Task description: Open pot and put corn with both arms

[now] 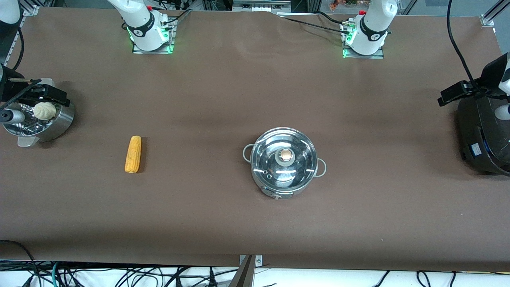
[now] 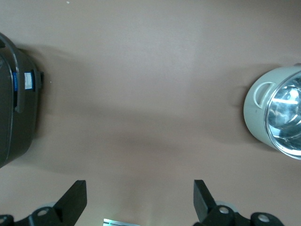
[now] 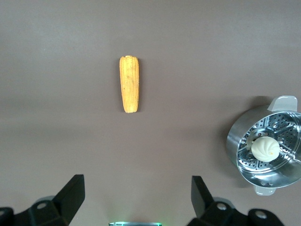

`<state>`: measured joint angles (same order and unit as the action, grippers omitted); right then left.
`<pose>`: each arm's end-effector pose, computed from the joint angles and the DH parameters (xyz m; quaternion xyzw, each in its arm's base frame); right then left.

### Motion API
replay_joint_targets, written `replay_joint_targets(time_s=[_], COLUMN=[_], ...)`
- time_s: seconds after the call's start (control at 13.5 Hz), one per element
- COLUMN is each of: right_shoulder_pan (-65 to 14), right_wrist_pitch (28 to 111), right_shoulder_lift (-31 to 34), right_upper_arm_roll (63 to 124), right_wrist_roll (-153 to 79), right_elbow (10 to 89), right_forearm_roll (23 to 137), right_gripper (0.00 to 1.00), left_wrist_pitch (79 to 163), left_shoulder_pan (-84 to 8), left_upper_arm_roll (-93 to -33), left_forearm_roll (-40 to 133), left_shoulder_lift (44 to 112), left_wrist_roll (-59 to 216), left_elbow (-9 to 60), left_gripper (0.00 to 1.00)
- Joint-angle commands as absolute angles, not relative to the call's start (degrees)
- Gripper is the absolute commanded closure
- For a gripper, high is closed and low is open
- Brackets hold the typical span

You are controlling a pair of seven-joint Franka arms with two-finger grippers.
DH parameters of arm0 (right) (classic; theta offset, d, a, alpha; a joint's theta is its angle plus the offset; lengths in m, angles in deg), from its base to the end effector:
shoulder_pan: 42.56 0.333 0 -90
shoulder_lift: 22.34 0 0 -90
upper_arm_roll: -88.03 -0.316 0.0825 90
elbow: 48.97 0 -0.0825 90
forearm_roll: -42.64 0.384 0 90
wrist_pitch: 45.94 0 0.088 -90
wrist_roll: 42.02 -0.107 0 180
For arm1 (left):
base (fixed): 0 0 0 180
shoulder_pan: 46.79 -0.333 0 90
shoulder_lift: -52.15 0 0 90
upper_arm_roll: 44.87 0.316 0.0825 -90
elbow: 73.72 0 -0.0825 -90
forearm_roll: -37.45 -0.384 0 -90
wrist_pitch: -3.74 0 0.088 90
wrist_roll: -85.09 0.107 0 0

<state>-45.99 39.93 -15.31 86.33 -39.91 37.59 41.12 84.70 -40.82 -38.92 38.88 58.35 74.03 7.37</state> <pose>0.5814 -0.0216 0.5770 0.9977 0.0033 -0.0676 0.0092 0.5713 -0.0068 0.6231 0.9940 0.0948 -0.0553 0.0015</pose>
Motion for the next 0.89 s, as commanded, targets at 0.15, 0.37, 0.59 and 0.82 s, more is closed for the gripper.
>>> replay_joint_targets(time_s=[0.15, 0.37, 0.59, 0.82], right_shoulder_pan=[-46.17, -46.17, -46.17, -46.25], right_wrist_pitch=[39.49, 39.49, 39.49, 39.49], right_shoulder_lift=[-14.52, -14.52, -14.52, -14.60], right_upper_arm_roll=[86.09, 86.09, 86.09, 86.18], right_wrist_roll=[-40.44, -40.53, -40.53, -40.35], right_elbow=[35.93, 35.93, 35.93, 35.85], right_forearm_roll=[40.53, 40.53, 40.53, 40.44], right_gripper=[0.00, 0.00, 0.00, 0.00], left_wrist_pitch=[84.16, 84.34, 84.60, 84.69], left_shoulder_pan=[-40.55, -40.55, -40.64, -40.55], left_upper_arm_roll=[-40.30, -40.47, -41.36, -41.36], left_forearm_roll=[39.21, 39.30, 39.47, 39.04], left_shoulder_lift=[58.74, 58.66, 58.57, 58.74], left_wrist_roll=[74.28, 74.28, 74.28, 74.28], left_elbow=[5.82, 5.82, 5.82, 5.91], left_gripper=[0.00, 0.00, 0.00, 0.00])
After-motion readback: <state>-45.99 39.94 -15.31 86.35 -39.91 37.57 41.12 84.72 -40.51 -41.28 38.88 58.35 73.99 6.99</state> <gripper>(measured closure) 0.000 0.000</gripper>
